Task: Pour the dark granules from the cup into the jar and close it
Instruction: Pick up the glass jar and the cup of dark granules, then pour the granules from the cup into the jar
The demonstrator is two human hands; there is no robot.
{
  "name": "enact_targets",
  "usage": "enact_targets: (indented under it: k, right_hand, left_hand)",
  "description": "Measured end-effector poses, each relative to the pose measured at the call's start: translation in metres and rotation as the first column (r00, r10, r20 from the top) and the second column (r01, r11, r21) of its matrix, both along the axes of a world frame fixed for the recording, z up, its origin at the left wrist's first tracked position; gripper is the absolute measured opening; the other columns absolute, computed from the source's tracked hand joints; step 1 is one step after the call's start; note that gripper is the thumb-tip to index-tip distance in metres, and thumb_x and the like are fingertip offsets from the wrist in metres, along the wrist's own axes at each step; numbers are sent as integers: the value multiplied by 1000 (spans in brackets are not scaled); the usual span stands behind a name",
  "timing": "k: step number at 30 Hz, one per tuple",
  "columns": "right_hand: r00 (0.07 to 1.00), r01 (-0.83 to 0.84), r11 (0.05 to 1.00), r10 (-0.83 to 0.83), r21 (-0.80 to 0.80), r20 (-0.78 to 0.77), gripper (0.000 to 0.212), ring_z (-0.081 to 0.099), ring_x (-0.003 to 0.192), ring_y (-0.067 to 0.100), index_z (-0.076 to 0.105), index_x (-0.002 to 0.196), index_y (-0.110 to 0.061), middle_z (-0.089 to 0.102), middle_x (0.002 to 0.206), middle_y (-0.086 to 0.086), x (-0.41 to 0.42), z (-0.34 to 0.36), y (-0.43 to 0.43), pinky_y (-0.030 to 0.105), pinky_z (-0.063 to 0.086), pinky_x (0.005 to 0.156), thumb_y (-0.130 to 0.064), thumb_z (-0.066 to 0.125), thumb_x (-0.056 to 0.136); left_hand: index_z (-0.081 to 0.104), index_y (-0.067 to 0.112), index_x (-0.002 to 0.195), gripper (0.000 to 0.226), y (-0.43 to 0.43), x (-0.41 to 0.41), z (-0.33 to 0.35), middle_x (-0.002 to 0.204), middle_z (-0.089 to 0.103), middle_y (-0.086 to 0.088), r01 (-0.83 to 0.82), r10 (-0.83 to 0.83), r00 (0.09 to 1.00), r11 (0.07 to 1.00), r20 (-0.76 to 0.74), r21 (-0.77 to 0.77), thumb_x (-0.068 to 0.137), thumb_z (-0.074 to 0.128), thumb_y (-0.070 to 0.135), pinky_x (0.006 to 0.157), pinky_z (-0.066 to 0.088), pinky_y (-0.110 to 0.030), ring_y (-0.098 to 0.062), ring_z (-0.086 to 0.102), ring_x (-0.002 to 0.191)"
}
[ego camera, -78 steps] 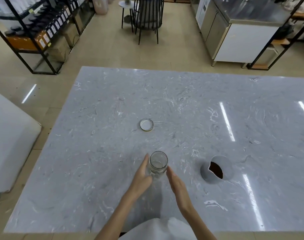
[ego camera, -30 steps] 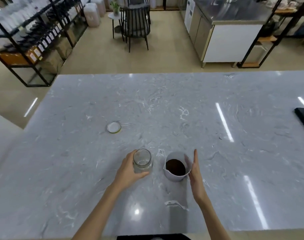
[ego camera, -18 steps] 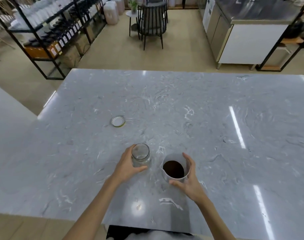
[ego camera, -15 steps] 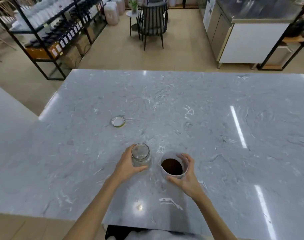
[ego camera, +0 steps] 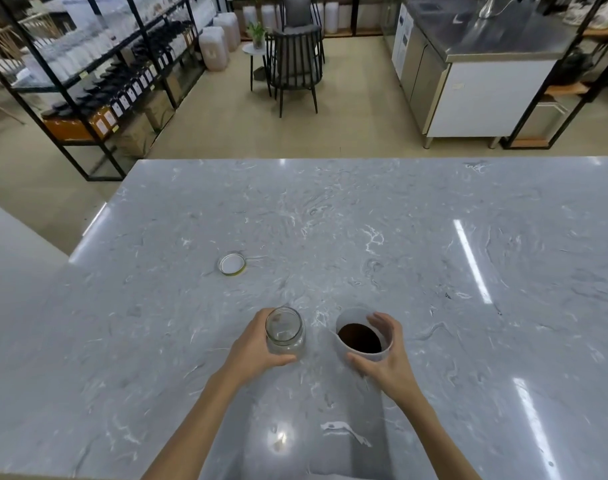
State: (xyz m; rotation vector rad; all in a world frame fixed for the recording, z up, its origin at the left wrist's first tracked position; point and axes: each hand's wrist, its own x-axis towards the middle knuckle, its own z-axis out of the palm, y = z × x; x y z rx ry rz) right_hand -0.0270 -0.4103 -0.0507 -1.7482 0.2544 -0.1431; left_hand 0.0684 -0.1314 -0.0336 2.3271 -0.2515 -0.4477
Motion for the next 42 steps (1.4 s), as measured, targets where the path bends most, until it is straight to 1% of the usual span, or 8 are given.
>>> enact_targets:
  k: [10,14,17,22,27,32,37,42]
  right_hand:
    - [996,89,996,-89,0,1,94,49,128,2,35,133,-40,49,137,-12,-3,-1,-1,20,43,106,-37,93,60]
    - [999,44,999,-44,-10,-14,102,43,132,-3,27,139,-45,41,143,-17,-4,-3,0,12,40,103,-41,92,61]
    - [1000,-4,1000,3,-4,-26,110,39,134,-6,19,146,-44,36,145,-26,-3,-2,-3,19,40,105,-35,93,64]
    - [994,108,994,-108,-26,-6,90,53,125,2,41,134,-37,55,135,-12,9,24,-24,14,46,99,-29,94,61]
    - [983,184,979,-181,-91,35,83,56,123,4,43,133,-29,59,133,-4,24,60,-58,29,44,103,-29,89,64]
    - [983,183,971,-177,-153,51,83,54,124,2,42,133,-31,57,134,-6,32,78,-66,38,44,107,-23,91,67]
    - [991,49,961,-12,-274,136,89,44,133,-2,42,135,-33,48,142,-17,58,149,-74,16,38,105,-25,94,63]
    - [979,-95,891,164,-444,119,88,52,125,-3,45,131,-26,59,130,-13,94,260,-86,27,40,110,-19,95,60]
  left_hand:
    - [41,45,129,93,-3,3,-1,125,59,22,28,-28,1000,1000,-1,6,52,92,61,93,52,-30,-4,60,113]
    - [37,51,131,95,-7,0,4,119,61,31,31,-31,1000,999,5,8,53,89,66,87,51,-22,-1,63,107]
    - [40,52,134,96,-13,-2,6,118,62,33,-1,1,1000,1000,19,2,52,88,65,90,51,-22,1,62,108]
    - [48,52,124,83,-31,4,22,112,66,32,-26,27,999,999,24,-44,52,88,60,89,53,-24,3,65,107]
    - [40,71,106,74,-52,21,62,103,59,49,-23,32,995,994,92,-103,45,82,68,72,42,-7,26,57,92]
    - [50,46,121,83,-66,32,91,109,66,27,22,-10,991,995,130,-93,47,81,69,79,48,-22,-1,64,101]
    - [48,38,133,90,-86,41,127,117,62,21,103,-98,975,994,200,-17,54,80,69,79,44,-20,-6,62,106]
    - [46,32,136,89,-116,61,185,126,63,8,125,-145,943,989,301,85,62,81,66,87,50,-31,-16,63,111]
